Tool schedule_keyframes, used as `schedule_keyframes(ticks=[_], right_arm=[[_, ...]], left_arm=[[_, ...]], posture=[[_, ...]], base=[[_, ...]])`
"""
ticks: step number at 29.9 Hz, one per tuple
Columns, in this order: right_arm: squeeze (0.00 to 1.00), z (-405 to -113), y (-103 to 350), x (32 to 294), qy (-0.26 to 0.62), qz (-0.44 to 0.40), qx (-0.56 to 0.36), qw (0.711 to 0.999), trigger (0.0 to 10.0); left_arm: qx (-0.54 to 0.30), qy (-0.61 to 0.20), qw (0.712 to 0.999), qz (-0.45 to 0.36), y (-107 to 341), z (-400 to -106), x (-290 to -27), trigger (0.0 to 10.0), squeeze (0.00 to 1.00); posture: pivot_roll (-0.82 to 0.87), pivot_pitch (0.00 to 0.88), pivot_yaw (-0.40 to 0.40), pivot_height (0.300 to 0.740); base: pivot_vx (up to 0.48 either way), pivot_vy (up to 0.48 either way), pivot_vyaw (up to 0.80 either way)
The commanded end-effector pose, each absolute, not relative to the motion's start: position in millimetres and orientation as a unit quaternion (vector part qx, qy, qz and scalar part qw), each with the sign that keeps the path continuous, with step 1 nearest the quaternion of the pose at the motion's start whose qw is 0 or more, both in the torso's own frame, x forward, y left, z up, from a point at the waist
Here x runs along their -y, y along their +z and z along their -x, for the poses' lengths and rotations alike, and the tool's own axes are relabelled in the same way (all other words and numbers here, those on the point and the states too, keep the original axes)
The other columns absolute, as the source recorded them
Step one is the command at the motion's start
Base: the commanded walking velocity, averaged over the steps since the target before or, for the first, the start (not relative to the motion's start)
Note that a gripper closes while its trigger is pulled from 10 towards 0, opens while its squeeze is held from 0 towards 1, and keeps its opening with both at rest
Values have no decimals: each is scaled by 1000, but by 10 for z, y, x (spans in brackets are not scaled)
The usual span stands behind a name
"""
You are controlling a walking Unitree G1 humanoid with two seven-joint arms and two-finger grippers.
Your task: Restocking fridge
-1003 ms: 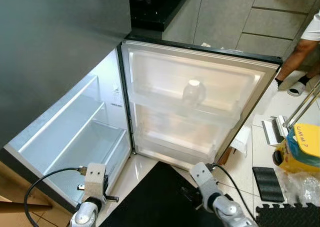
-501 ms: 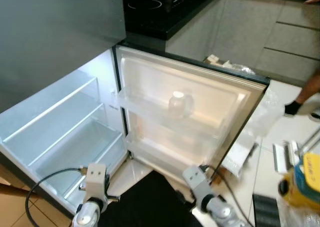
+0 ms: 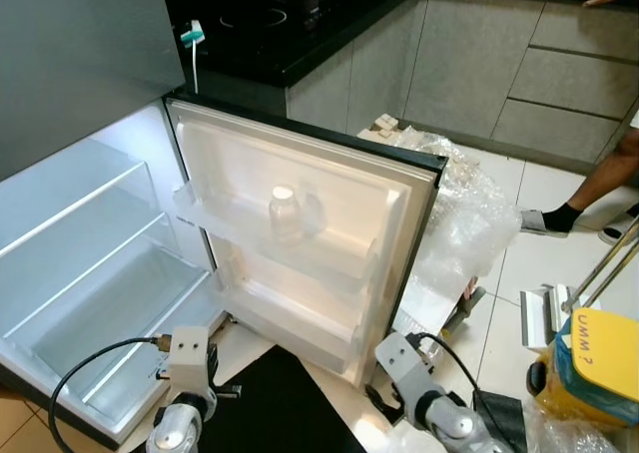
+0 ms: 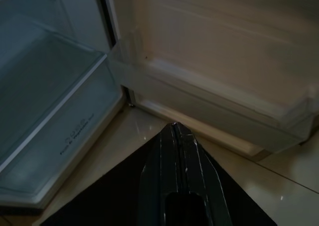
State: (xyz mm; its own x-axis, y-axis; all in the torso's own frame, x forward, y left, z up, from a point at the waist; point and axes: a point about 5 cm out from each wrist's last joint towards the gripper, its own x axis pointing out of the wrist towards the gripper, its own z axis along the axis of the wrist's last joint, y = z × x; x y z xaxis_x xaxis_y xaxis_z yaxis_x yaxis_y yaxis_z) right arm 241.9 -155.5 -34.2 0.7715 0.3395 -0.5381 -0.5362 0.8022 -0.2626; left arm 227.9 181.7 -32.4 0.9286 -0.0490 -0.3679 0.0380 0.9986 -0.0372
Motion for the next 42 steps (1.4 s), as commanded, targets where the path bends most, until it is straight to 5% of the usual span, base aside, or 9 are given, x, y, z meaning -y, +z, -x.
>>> schedule_keyframes(ticks=[1,42], right_arm=[[0,-2399,-358,1544,244,204,-241,917,10000],[0,-2312,-416,1580,228,194,-249,921,10000]], left_arm=[[-191,-11,981,16,-346,-2231,-1888,10000,0],[-183,-77,980,-2,-346,-2183,-1815,10000,0]], posture=[[-113,73,22,740],[-117,63,40,740]], base=[[0,0,0],[0,65,0]])
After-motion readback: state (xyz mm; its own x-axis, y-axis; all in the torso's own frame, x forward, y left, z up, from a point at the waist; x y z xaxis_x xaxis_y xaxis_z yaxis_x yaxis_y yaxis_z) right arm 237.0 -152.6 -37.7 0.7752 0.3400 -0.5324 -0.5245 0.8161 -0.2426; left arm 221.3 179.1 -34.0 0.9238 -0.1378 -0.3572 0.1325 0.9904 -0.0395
